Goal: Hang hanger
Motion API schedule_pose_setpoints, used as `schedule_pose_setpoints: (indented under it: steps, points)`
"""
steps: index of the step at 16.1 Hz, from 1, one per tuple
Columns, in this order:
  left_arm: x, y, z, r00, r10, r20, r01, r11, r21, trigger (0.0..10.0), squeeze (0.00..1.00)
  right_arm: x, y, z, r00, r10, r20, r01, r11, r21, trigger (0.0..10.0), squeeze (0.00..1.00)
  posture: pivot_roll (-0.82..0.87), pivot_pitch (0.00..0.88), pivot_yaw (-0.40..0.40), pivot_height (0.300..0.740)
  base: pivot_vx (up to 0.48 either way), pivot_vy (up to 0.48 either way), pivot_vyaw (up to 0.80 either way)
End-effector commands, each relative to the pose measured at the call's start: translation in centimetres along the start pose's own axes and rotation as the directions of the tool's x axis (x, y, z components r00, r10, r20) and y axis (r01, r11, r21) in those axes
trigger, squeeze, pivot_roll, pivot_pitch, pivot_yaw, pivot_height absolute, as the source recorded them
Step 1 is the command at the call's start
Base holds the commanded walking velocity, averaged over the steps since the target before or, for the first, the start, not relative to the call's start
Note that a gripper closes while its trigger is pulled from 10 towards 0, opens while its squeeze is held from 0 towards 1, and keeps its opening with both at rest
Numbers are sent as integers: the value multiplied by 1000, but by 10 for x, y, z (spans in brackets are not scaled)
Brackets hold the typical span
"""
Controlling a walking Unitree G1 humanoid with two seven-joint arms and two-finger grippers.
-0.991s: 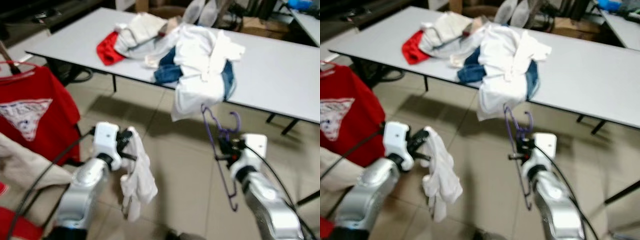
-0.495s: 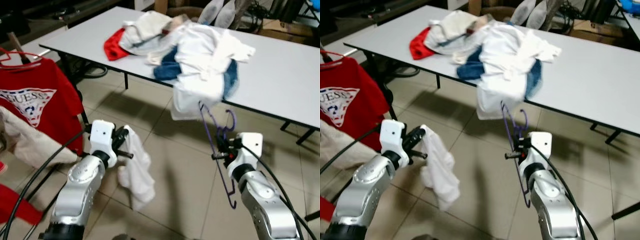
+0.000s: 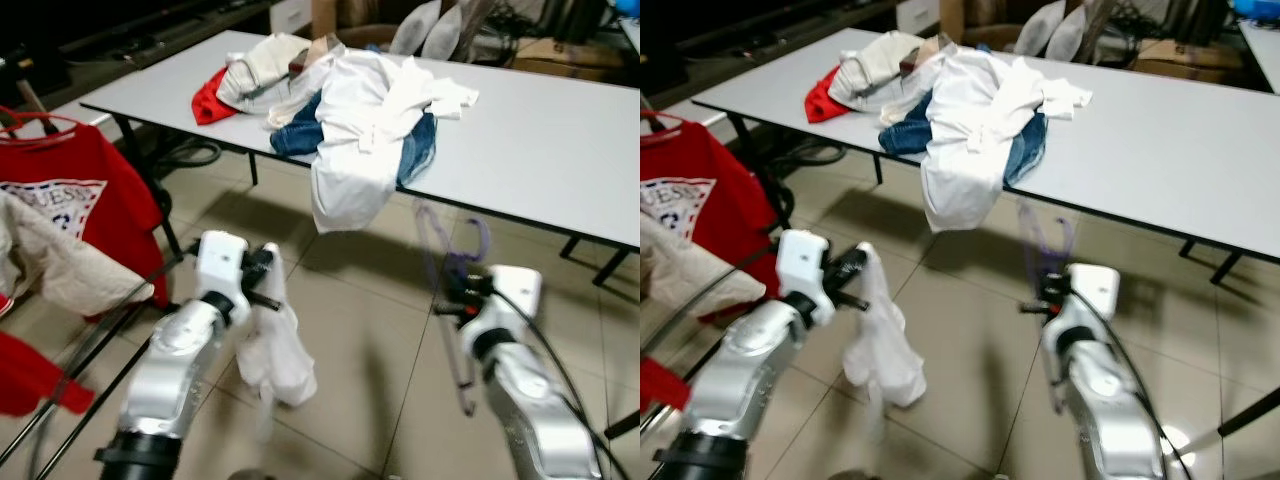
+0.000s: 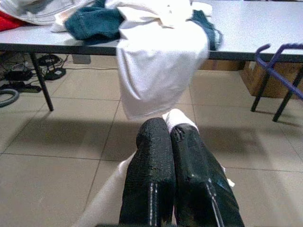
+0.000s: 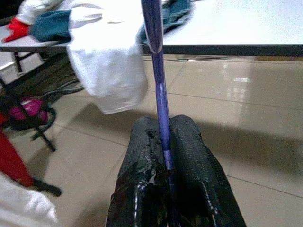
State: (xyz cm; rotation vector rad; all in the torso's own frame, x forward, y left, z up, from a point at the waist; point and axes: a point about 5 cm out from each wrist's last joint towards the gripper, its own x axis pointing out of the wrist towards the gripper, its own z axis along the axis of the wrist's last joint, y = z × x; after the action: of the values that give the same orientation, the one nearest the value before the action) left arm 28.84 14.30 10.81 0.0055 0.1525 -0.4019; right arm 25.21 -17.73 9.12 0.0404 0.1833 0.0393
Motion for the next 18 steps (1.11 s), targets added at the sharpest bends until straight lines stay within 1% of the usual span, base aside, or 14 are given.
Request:
schedule_pose_setpoints:
  steps: [1,3,5,6,8,9,10,12,15,18]
  points:
    - [0,5,5,1000,14,19,-15,1000,16,10000,0,0,3,0,1000,17,-7,-16,1000,24,10000,0,-15,38,27,740,0,-240,-800]
    - [2,2,4,999,25,21,-24,999,-21,10000,0,0,-2,1,1000,9,-9,-9,1000,11,10000,0,-14,40,17,740,0,0,-800]
    - [0,2,4,999,50,23,-49,998,-41,10000,0,-1,-4,0,1000,6,-17,-6,1000,12,10000,0,-11,42,7,740,0,0,-800]
    - [-4,4,3,998,59,23,-58,997,-41,10000,0,-1,-3,-1,1000,13,-24,-13,1000,11,10000,0,-9,43,-1,740,0,0,-800]
    - [-6,7,2,997,80,22,-80,996,-31,10000,0,-1,-1,0,999,24,-29,-24,1000,12,10000,0,-11,43,-7,740,0,0,-800]
    - [-7,10,4,995,92,43,-91,995,-41,10000,0,-1,0,1,999,33,-30,-33,999,7,10000,0,-8,34,-13,740,0,0,-800]
    - [-7,11,9,993,94,67,-90,995,-51,10000,0,-3,0,2,999,43,-30,-43,999,-1,10000,0,-6,32,-14,740,0,0,-800]
    - [-5,9,12,995,70,76,-66,996,-57,10000,0,-3,-3,7,998,63,-17,-64,997,-45,10000,0,3,19,-9,740,302,0,-800]
    - [-4,9,16,995,67,80,-63,997,-47,10000,0,2,-7,15,999,44,12,-43,997,-56,10000,0,6,19,-12,740,358,0,0]
    - [-5,11,17,994,71,84,-67,997,-45,10000,0,2,-5,16,998,54,9,-53,996,-73,10000,0,-10,20,-18,740,358,0,0]
